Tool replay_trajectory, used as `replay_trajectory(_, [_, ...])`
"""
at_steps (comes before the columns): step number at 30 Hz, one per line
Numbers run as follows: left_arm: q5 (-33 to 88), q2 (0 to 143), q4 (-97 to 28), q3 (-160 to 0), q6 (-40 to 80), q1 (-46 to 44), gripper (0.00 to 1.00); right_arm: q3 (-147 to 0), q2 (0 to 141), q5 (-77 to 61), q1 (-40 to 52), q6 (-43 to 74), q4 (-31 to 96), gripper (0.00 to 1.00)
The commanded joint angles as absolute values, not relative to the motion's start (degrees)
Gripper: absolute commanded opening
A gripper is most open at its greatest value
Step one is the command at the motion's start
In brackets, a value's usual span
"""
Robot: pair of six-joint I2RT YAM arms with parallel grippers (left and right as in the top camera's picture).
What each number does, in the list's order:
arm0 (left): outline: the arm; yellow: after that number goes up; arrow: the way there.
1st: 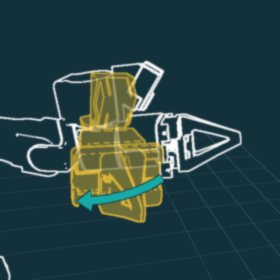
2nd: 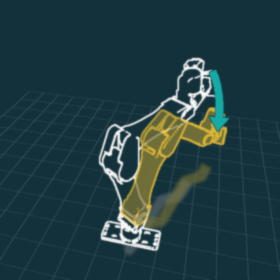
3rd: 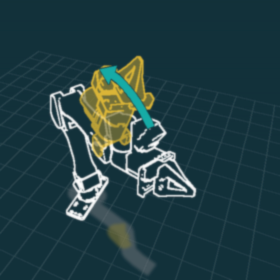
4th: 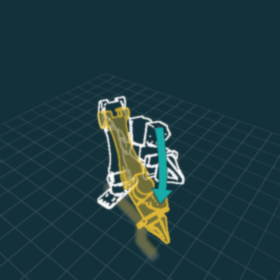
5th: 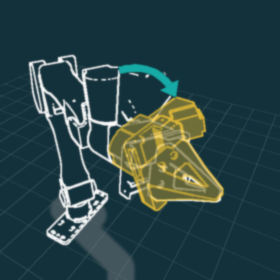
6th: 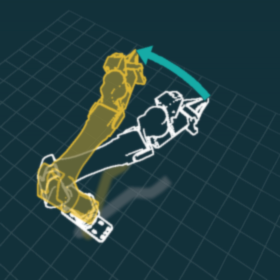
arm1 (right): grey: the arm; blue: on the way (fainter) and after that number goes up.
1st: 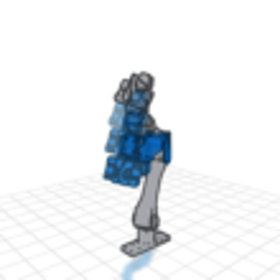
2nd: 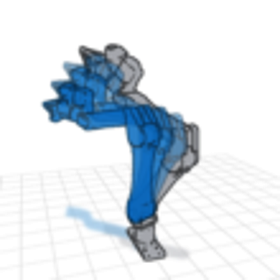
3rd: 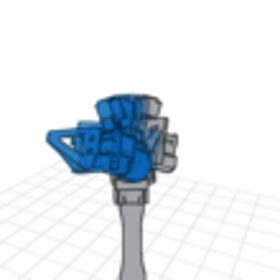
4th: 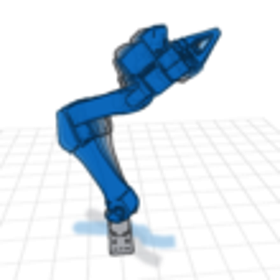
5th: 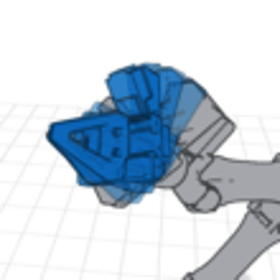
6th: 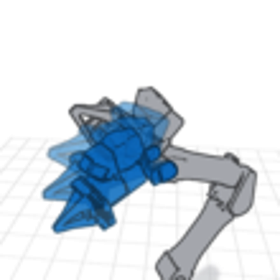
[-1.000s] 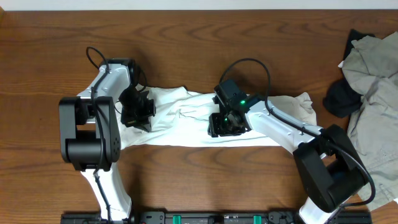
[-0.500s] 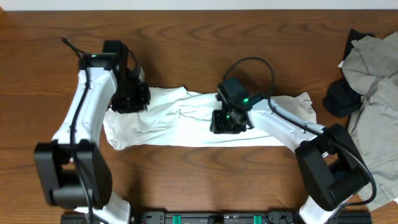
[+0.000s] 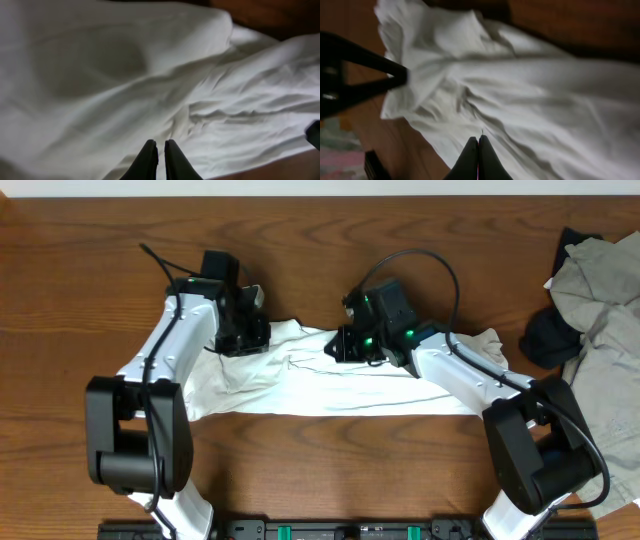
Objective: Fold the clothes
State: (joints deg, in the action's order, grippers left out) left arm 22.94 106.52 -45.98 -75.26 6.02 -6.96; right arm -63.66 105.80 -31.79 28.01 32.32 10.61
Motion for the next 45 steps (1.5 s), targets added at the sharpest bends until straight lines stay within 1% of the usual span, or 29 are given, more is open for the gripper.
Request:
replay_trajectory(1, [23.99,107.96,-44.64,-75.26,7.99,-7.22,0.10,-63.55,105.65,-32.95,27.40,35.18,8.60,0.01])
replay_trajectory(6, [23.99,109.84,-42.26,-75.26,8.54,-7.20,0.10,-63.55,105.73,-30.06,27.38,35.68,3.57,0.01])
replay_trajectory(10, [24.01,111.31,-40.73,-75.26,9.04,-7.22,0.10,-63.55,106.10,-19.88,27.33,38.39,2.70,0.01])
replay_trajectory(15, [24.01,112.77,-39.24,-75.26,9.32,-7.49,0.10,-63.61,108.09,-12.91,26.72,38.26,2.33,0.02])
replay_trajectory(20, [24.01,112.88,-38.02,-75.26,9.30,-7.86,0.10,-65.19,111.63,-12.67,23.77,37.65,2.57,0.02])
replay_trajectory(24, [24.01,112.95,-38.06,-75.24,9.32,-8.23,0.10,-68.93,115.11,-15.25,21.45,36.53,6.17,0.01])
replay_trajectory(29, [23.99,112.97,-38.02,-75.22,9.32,-8.82,0.10,-73.43,117.14,-15.22,21.26,34.30,12.73,0.01])
replay_trajectory(39, [23.99,113.12,-38.04,-75.22,9.32,-8.93,0.10,-75.11,117.19,-16.47,21.32,33.69,24.29,0.01])
replay_trajectory(45, [23.99,113.12,-38.44,-75.22,9.30,-8.93,0.10,-75.11,117.19,-17.02,21.39,32.05,29.17,0.01])
